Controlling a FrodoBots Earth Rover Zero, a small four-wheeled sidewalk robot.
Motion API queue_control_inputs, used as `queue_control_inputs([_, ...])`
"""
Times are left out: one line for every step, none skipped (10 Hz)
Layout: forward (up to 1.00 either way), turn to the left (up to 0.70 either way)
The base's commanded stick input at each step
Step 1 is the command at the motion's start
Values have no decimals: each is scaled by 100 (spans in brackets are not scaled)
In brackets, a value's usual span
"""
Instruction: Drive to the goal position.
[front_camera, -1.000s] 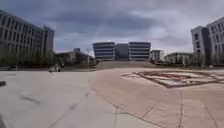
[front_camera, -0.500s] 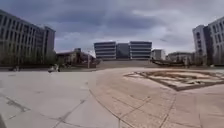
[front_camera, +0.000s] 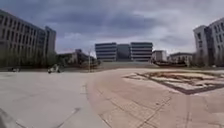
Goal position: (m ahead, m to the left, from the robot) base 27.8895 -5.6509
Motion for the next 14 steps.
queue_control_inputs([70, 0])
queue_control_inputs([70, -3])
queue_control_inputs([70, -10])
queue_control_inputs([70, -15])
queue_control_inputs([70, 0])
queue_control_inputs([70, 0])
queue_control_inputs([70, 0])
queue_control_inputs([70, 0])
queue_control_inputs([70, -3])
queue_control_inputs([70, -1])
queue_control_inputs([70, 0])
queue_control_inputs([70, 0])
queue_control_inputs([70, 0])
queue_control_inputs([70, 0])
